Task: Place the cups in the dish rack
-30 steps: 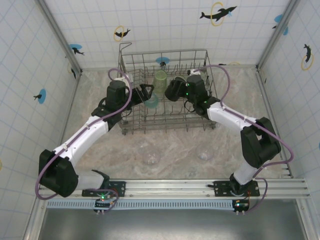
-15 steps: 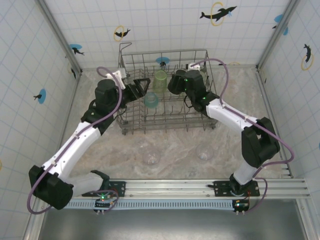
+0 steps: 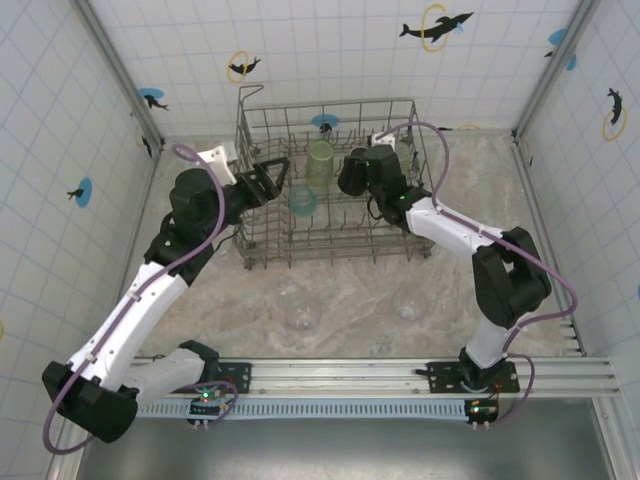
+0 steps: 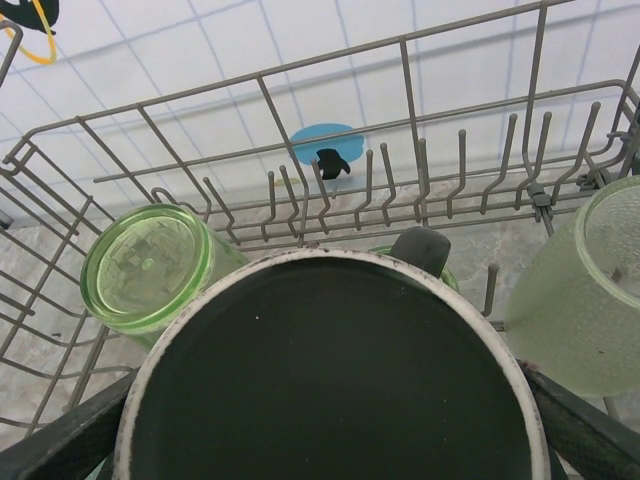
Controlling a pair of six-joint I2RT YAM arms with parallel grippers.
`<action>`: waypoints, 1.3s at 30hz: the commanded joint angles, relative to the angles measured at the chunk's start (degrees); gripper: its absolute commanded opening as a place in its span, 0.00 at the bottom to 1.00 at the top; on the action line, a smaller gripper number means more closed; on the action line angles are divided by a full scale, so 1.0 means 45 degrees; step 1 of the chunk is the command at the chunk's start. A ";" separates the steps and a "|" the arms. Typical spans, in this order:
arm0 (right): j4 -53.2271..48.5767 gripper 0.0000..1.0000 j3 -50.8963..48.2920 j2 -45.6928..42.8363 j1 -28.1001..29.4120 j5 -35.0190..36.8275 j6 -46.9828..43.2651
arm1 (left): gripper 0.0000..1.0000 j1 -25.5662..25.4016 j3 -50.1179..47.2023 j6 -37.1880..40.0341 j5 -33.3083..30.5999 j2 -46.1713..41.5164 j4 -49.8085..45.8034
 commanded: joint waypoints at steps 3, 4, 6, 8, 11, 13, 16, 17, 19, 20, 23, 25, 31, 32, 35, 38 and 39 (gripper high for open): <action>0.1300 0.00 -0.0350 0.0157 0.0248 0.0376 -0.0119 | 0.97 0.0059 -0.0476 0.0312 -0.0539 -0.0550 -0.1067; 0.1343 0.00 -0.0399 0.0222 0.0295 0.0418 -0.0193 | 0.98 0.0059 -0.0476 0.0377 -0.0649 -0.0623 -0.1303; 0.1296 0.00 -0.0407 0.0347 0.0394 0.0553 -0.0356 | 0.97 0.0059 -0.0476 0.0487 -0.0823 -0.0822 -0.1685; 0.1284 0.00 -0.0367 0.0468 0.0604 0.0890 -0.0744 | 0.98 0.0059 -0.0710 0.0540 -0.1067 -0.1025 -0.1986; 0.1104 0.00 -0.0237 0.0673 0.0941 0.1408 -0.1240 | 0.97 0.0059 -0.0895 0.0556 -0.1222 -0.1312 -0.2201; 0.0955 0.00 -0.0259 0.0764 0.1101 0.1655 -0.1447 | 0.98 0.0059 -0.1007 0.0607 -0.1374 -0.1478 -0.2394; 0.0882 0.00 -0.0399 0.0774 0.1239 0.1954 -0.1666 | 0.97 0.0059 -0.1139 0.0665 -0.1719 -0.1712 -0.2770; 0.0852 0.00 -0.0419 0.0764 0.1239 0.1998 -0.1634 | 0.98 0.0059 -0.1139 0.0702 -0.1804 -0.1763 -0.2902; 0.0812 0.00 -0.0535 0.0672 0.1237 0.2097 -0.1634 | 0.98 0.0059 -0.1154 0.0751 -0.1917 -0.1898 -0.3167; 0.0757 0.00 -0.0567 0.0615 0.1241 0.2184 -0.1614 | 0.98 0.0059 -0.1177 0.0768 -0.1952 -0.1966 -0.3254; 0.0563 0.00 -0.0703 0.0401 0.1240 0.2379 -0.1656 | 0.97 0.0059 -0.1255 0.0805 -0.2151 -0.2159 -0.3540; 0.0348 0.00 -0.0732 0.0205 0.1205 0.2526 -0.1670 | 0.97 0.0059 -0.1276 0.0824 -0.2293 -0.2260 -0.3733; -0.0526 0.00 -0.0306 0.0355 0.1022 0.2419 -0.1816 | 0.97 0.0059 -0.1558 0.0815 -0.2373 -0.2438 -0.3912; -0.0594 0.00 -0.0285 0.0466 0.0976 0.2263 -0.1773 | 0.98 0.0059 -0.1602 0.0836 -0.2351 -0.2453 -0.3913; -0.0673 0.02 -0.0284 0.0862 0.0873 0.1889 -0.1576 | 0.98 0.0059 -0.1686 0.0845 -0.2298 -0.2464 -0.3966; -0.0691 0.12 -0.0216 0.1105 0.0867 0.1618 -0.1400 | 0.97 0.0059 -0.1691 0.0867 -0.2329 -0.2545 -0.4069; -0.0692 0.17 -0.0192 0.1134 0.0873 0.1523 -0.1330 | 0.97 0.0059 -0.1687 0.0878 -0.2362 -0.2584 -0.4115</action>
